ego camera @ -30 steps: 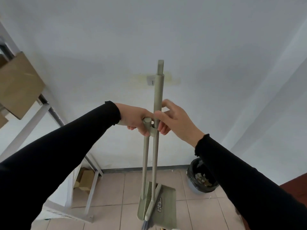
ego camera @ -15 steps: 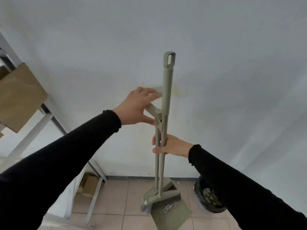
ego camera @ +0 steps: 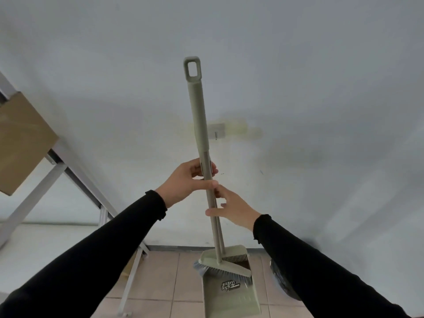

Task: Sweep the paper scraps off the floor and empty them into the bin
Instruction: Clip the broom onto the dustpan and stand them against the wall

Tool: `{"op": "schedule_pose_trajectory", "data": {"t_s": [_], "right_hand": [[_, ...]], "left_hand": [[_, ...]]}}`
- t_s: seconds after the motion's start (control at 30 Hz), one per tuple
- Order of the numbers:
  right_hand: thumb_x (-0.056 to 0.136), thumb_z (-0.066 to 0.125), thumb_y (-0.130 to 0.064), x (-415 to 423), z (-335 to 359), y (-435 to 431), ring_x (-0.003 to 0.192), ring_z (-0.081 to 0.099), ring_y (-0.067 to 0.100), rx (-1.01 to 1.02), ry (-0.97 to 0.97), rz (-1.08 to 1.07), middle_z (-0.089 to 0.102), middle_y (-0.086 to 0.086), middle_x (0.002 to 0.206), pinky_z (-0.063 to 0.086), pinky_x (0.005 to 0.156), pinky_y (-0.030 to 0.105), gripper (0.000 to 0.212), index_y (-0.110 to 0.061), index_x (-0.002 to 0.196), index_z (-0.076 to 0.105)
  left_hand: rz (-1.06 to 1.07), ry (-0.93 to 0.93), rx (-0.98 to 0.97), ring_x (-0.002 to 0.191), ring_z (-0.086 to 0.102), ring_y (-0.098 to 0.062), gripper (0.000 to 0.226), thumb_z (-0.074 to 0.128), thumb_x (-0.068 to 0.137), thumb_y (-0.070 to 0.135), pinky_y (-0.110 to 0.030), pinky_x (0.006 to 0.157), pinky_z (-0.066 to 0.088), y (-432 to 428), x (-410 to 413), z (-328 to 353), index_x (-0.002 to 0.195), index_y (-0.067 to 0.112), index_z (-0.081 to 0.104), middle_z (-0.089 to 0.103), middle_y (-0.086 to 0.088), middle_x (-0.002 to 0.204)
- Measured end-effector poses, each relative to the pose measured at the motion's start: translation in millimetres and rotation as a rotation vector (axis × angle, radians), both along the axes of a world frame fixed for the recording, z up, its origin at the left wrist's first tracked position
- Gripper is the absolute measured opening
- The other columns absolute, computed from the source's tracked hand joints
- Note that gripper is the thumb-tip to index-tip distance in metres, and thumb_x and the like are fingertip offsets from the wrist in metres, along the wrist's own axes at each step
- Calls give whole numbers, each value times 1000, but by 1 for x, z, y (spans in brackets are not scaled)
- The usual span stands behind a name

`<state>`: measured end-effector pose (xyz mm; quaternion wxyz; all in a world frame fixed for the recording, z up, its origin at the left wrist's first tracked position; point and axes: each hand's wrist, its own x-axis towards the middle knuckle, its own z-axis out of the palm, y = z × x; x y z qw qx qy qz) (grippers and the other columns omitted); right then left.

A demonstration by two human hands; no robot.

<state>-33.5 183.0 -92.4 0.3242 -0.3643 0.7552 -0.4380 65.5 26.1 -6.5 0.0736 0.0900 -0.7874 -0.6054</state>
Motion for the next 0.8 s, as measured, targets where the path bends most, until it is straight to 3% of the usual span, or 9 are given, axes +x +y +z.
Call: {"op": "schedule_pose_trajectory", "data": {"t_s": [0.1, 0.27, 0.57, 0.8], "right_hand": [[77, 79, -39, -3, -13, -1, 116, 54, 4, 19, 20, -20, 59, -18, 125, 47, 102, 35, 65, -36, 135, 49], [79, 75, -42, -4, -25, -10, 111, 59, 5, 26, 72, -87, 63, -18, 117, 53, 96, 33, 55, -35, 128, 53], [82, 75, -36, -17, -52, -18, 119, 59, 11, 107, 42, -135, 63, -11, 124, 48, 104, 36, 49, -31, 125, 52], [84, 74, -32, -27, -66, -19, 118, 59, 13, 129, 22, -163, 61, -12, 117, 47, 103, 35, 45, -27, 124, 53]], "left_hand": [[-40, -15, 27, 117, 63, -22, 37, 82, 80, 11, -37, 97, 54, -5, -4, -5, 113, 11, 67, 70, -11, 115], [-64, -14, 4, 113, 63, -22, 32, 81, 80, 11, -35, 96, 53, -10, -13, -14, 109, 6, 66, 69, -14, 112], [-94, -113, 37, 112, 61, -27, 34, 80, 81, 8, -32, 96, 53, -21, -37, -48, 112, 2, 65, 65, -19, 120], [-125, -149, 52, 102, 65, -10, 35, 79, 82, 4, -26, 90, 53, -23, -55, -65, 114, 2, 65, 66, -12, 115]]}}
